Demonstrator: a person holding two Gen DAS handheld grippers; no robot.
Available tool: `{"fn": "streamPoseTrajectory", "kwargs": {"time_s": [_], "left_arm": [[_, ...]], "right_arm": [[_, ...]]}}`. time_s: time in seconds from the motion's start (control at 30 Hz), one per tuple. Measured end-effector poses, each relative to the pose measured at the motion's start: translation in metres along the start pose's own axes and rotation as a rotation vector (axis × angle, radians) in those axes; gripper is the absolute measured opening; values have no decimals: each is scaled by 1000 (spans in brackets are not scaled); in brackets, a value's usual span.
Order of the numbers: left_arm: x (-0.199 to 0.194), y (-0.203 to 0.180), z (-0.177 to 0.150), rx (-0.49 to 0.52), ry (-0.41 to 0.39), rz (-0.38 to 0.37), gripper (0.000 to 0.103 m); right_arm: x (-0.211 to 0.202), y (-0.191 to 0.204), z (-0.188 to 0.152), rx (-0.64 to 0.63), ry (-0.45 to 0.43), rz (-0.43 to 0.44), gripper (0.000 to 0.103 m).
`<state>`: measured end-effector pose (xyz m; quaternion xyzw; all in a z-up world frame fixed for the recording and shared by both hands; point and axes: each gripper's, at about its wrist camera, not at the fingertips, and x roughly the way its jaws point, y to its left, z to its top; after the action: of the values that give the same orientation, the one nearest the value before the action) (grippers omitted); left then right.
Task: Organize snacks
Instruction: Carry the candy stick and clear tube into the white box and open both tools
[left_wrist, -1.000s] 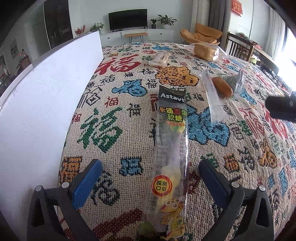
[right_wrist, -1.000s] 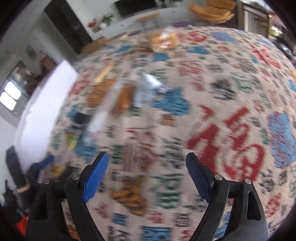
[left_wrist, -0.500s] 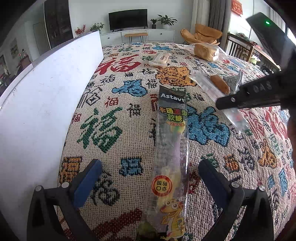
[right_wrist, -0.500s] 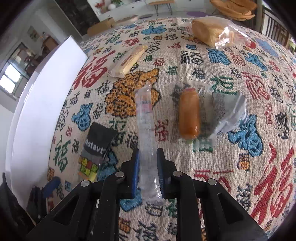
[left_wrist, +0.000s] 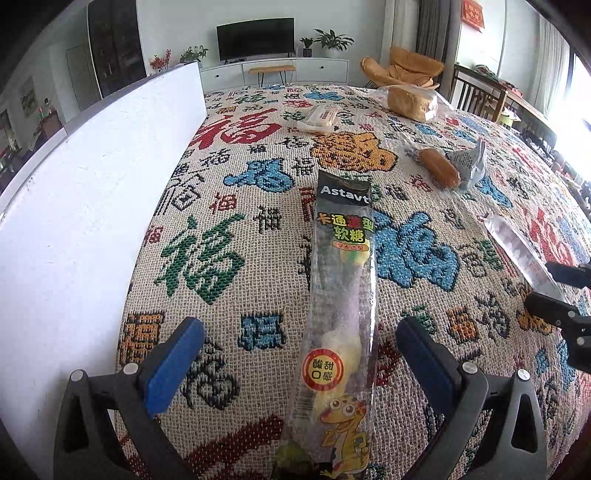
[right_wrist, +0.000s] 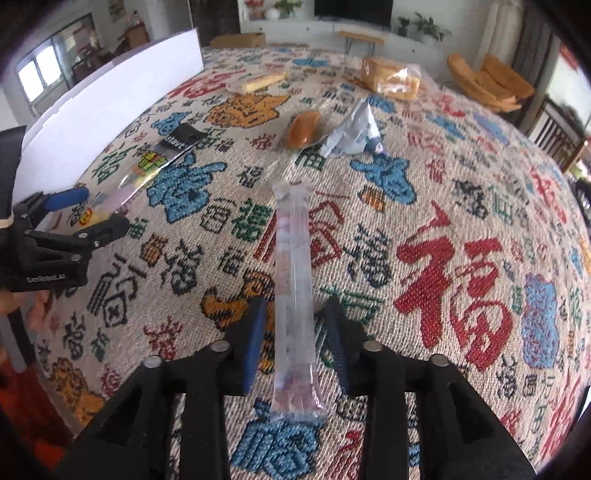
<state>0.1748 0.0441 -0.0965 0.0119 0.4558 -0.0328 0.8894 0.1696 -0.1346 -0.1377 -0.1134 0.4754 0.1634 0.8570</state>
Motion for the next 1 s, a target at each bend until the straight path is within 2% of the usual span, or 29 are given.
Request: {"fn": "streamPoseTrajectory", "kwargs": {"time_s": [0.03,0.07,0.17,0.3,0.47,0.53,0.67,0.7,0.77,0.8,0.83,0.9,1.0], "left_arm": [[0,0,0,0,0,-1,103],[0,0,0,0,0,-1,103],[-1,0,0,0,0,-1,103],[-1,0,0,0,0,-1,103],[-1,0,0,-1,1,-3,103],[1,0,4,14,32,-13,103],[4,-3,14,32,150,-33,100],[1,-6,14,38,153,-32,96],[-8,-12,11,46,122,-31,62],[-12,-15,10,53,106,-33,50],[-15,-16,9,52,95,-40,26],[-19,-14,7,19,80,-57,21],[-27,0,-2,-106,66,-153,21]], "right_arm": [[0,1,-3,0,-40,-40,71],[0,0,-7,15,-71,-60,74],[2,-13,-12,131,-131,0,76],[0,-9,-11,110,-127,-27,78],[3,-10,-10,119,-126,-15,80],[4,-10,-10,119,-126,-13,80],[6,-10,-9,109,-114,7,83],[6,-12,-5,98,-84,26,83],[6,-25,9,126,16,112,82],[5,-35,16,177,53,169,82],[3,-46,23,240,77,225,81],[-1,-61,38,325,117,284,81],[0,-64,55,330,155,231,81]]}}
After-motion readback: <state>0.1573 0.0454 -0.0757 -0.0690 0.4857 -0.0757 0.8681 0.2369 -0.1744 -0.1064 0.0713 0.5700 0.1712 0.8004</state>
